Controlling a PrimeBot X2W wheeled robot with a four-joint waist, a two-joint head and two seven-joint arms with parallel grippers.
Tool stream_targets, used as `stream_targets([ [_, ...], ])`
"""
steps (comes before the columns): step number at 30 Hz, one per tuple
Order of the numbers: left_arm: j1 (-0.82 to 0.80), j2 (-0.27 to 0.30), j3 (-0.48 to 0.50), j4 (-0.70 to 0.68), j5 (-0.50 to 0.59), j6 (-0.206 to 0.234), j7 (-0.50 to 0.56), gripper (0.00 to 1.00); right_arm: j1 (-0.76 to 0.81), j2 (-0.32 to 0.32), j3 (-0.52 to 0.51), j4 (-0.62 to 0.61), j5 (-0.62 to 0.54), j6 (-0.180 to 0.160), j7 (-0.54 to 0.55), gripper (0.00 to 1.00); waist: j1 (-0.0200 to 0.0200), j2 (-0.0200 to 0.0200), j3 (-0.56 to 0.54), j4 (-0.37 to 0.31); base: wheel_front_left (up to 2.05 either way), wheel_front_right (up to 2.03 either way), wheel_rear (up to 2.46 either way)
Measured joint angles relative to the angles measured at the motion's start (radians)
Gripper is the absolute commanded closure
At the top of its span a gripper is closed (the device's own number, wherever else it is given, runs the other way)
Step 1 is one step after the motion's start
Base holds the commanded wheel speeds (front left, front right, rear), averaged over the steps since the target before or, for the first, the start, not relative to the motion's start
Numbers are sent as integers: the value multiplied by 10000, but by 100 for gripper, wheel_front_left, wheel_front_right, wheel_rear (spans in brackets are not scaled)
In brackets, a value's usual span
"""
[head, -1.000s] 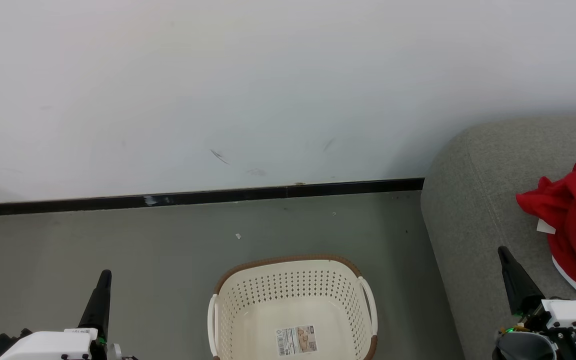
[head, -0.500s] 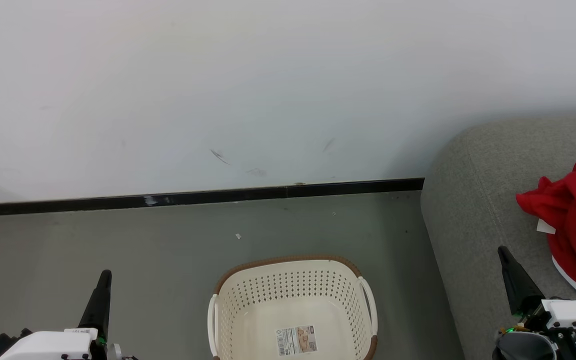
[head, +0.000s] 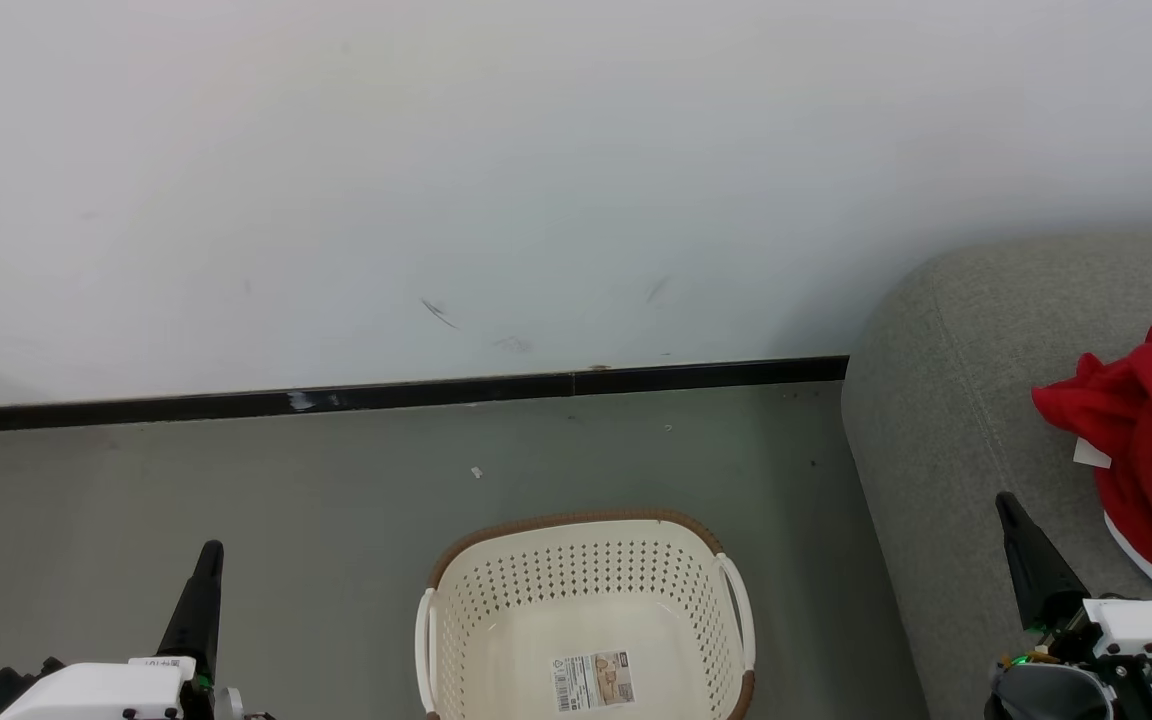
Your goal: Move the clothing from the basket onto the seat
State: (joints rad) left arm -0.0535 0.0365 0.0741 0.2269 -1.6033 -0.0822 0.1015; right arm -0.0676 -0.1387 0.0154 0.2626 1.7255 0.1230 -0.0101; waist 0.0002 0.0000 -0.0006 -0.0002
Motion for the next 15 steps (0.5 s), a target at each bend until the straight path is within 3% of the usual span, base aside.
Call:
stream_targets([
  [15, -5, 0, 0, 15, 0, -10, 0, 100, 0, -4, 2, 0, 2, 0, 0, 100, 0, 0, 0, 0, 0, 0, 0],
])
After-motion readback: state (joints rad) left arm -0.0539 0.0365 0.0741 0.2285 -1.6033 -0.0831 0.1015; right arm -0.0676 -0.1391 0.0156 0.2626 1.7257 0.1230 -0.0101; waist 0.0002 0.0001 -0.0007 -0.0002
